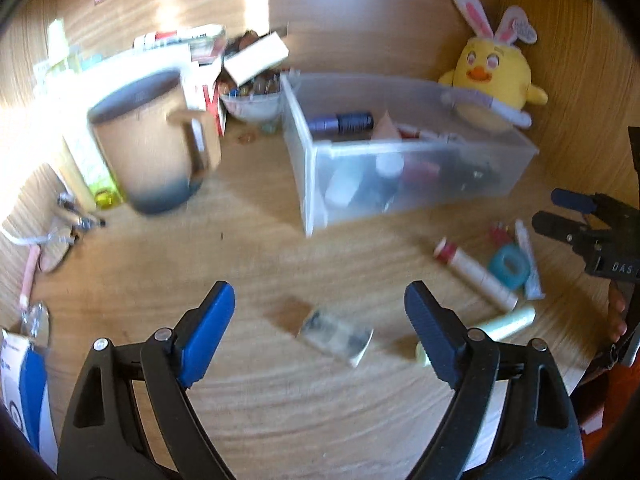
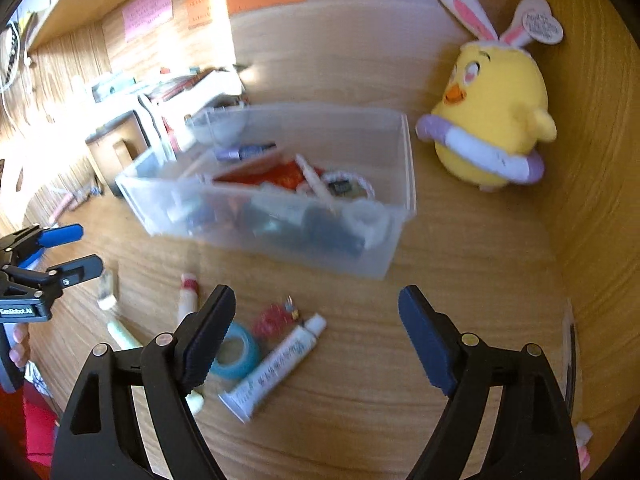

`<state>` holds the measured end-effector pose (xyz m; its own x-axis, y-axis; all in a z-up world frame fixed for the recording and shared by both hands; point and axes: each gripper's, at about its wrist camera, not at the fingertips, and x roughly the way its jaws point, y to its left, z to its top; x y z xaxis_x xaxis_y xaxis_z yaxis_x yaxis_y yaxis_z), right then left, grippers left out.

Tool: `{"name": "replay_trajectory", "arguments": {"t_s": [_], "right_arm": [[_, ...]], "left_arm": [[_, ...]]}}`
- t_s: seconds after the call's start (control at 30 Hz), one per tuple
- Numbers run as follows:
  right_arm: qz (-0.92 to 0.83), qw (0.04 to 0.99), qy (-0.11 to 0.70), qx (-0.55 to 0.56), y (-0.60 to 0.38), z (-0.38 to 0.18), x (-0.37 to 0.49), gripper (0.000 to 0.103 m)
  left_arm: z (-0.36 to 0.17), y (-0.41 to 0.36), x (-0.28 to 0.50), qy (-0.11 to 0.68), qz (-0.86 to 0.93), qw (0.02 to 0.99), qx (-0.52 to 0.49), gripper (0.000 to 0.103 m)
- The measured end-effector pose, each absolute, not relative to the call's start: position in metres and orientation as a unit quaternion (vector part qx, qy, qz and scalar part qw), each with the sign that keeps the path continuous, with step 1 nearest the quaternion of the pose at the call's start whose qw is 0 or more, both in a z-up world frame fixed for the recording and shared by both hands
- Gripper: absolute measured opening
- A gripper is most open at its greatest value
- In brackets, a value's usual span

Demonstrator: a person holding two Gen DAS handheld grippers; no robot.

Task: Organize objects
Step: 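Move both open tools back toward the eraser and ointment tube, then grasp the beige eraser with the left tool while the right tool grasps the white ointment tube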

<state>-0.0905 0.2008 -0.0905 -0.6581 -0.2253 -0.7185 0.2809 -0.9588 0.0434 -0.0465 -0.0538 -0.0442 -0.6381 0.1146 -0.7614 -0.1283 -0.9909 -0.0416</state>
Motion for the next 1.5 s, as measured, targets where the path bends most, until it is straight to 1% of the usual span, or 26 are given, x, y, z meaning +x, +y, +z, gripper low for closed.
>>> {"name": "replay_trajectory", "arguments": {"t_s": [0.2, 0.43, 0.47, 0.53, 0.6, 0.63, 0.7, 0.73, 0.8, 0.83, 0.87, 0.9, 0.93, 0.97, 1.0, 1.23, 1.5], "right_arm": [[-0.905, 0.122, 0.039, 0.406, 0.205, -0.107, -0.085, 0.082], [-0.896, 0.111, 0.010, 0.430, 0.216, -0.121, -0.089, 0.081], [-0.894, 0.111, 0.007, 0.433, 0.216, -0.122, -0.090, 0.079], [-0.892, 0.115, 0.008, 0.437, 0.214, -0.124, -0.091, 0.073], [-0.891, 0.124, 0.013, 0.437, 0.210, -0.125, -0.091, 0.063], [-0.889, 0.130, 0.016, 0.439, 0.207, -0.126, -0.091, 0.061], [-0.886, 0.144, 0.023, 0.439, 0.203, -0.127, -0.089, 0.054], [-0.885, 0.147, 0.027, 0.440, 0.201, -0.127, -0.088, 0.051], [-0.885, 0.157, 0.031, 0.438, 0.198, -0.127, -0.086, 0.041], [-0.884, 0.160, 0.032, 0.438, 0.198, -0.127, -0.086, 0.037], [-0.884, 0.163, 0.033, 0.437, 0.197, -0.127, -0.085, 0.032], [-0.884, 0.164, 0.034, 0.437, 0.198, -0.127, -0.085, 0.026], [-0.884, 0.163, 0.035, 0.436, 0.198, -0.127, -0.084, 0.023], [-0.885, 0.162, 0.036, 0.435, 0.199, -0.128, -0.084, 0.018], [-0.885, 0.162, 0.036, 0.435, 0.200, -0.128, -0.084, 0.016], [-0.896, 0.138, 0.028, 0.421, 0.216, -0.122, -0.083, 0.015], [-0.912, 0.141, 0.017, 0.385, 0.220, -0.096, -0.077, 0.015]], "left_arm": [[-0.065, -0.063, -0.039, -0.002, 0.890, 0.070, -0.451, 0.087], [-0.070, -0.064, -0.040, 0.011, 0.887, 0.062, -0.457, 0.087], [-0.070, -0.064, -0.041, 0.013, 0.887, 0.060, -0.458, 0.087], [-0.069, -0.064, -0.041, 0.017, 0.887, 0.062, -0.458, 0.086], [-0.070, -0.061, -0.042, 0.026, 0.887, 0.057, -0.457, 0.081], [-0.069, -0.059, -0.042, 0.027, 0.888, 0.059, -0.456, 0.079], [-0.068, -0.057, -0.042, 0.028, 0.888, 0.064, -0.455, 0.070], [-0.067, -0.056, -0.042, 0.029, 0.888, 0.066, -0.455, 0.068], [-0.067, -0.054, -0.043, 0.030, 0.889, 0.068, -0.453, 0.060], [-0.067, -0.053, -0.043, 0.031, 0.889, 0.069, -0.452, 0.058], [-0.066, -0.052, -0.043, 0.031, 0.889, 0.070, -0.451, 0.053], [-0.066, -0.051, -0.044, 0.031, 0.889, 0.071, -0.450, 0.046], [-0.065, -0.050, -0.044, 0.032, 0.890, 0.072, -0.450, 0.041], [-0.065, -0.050, -0.044, 0.033, 0.890, 0.071, -0.449, 0.040], [-0.064, -0.050, -0.044, 0.029, 0.890, 0.073, -0.449, 0.040], [-0.055, -0.047, -0.042, 0.020, 0.900, 0.077, -0.429, 0.040], [-0.035, -0.044, -0.047, 0.000, 0.913, 0.080, -0.401, 0.040]]}}
